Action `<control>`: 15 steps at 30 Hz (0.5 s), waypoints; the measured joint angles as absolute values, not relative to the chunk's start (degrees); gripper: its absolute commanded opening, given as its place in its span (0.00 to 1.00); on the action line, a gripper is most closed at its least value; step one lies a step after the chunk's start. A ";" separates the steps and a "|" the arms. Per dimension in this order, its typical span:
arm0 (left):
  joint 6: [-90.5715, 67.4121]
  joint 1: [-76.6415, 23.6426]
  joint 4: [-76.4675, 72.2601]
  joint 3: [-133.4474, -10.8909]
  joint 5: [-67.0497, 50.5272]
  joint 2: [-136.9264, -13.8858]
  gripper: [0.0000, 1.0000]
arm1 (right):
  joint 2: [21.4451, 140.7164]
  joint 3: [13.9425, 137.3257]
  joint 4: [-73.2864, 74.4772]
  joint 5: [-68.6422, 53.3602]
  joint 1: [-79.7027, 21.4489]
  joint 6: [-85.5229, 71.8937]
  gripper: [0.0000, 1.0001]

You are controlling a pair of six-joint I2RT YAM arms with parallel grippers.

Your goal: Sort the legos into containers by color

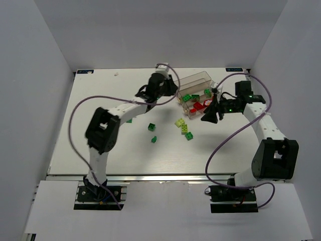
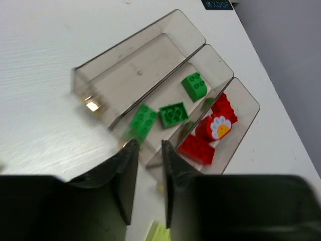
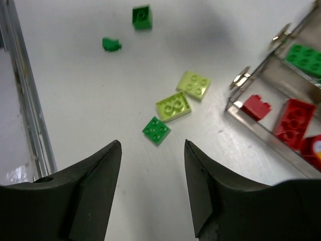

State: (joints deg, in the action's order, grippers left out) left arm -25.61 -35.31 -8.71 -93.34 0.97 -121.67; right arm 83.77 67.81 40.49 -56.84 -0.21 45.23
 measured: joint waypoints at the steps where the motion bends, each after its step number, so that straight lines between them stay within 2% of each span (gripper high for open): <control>1: -25.78 -34.63 -8.99 -88.44 1.23 -116.95 0.45 | 84.12 67.70 41.43 -55.31 -1.76 45.78 0.60; 2: -25.91 -33.89 -8.54 -84.07 1.76 -112.14 0.60 | 84.23 67.55 42.09 -53.54 -3.40 46.00 0.61; 5: -26.20 -31.48 -7.22 -72.44 5.19 -96.97 0.86 | 83.74 66.00 41.78 -47.99 -8.40 44.86 0.63; 8: -26.98 -30.37 -5.39 -63.59 9.65 -83.88 0.98 | 83.31 63.77 39.79 -41.34 -13.39 41.56 0.63; 12: -29.43 -30.83 -0.38 -54.94 13.21 -71.59 0.98 | 83.55 60.88 35.99 -29.28 -19.73 33.98 0.69; 15: -32.86 -31.00 5.23 -50.33 15.81 -66.24 0.98 | 83.72 58.17 32.34 -21.32 -23.14 27.68 0.80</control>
State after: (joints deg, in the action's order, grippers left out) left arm -32.86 -31.00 5.23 -50.33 15.81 -66.24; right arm 83.72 58.17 32.34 -21.32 -23.14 27.68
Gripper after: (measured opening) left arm 0.981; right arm 0.724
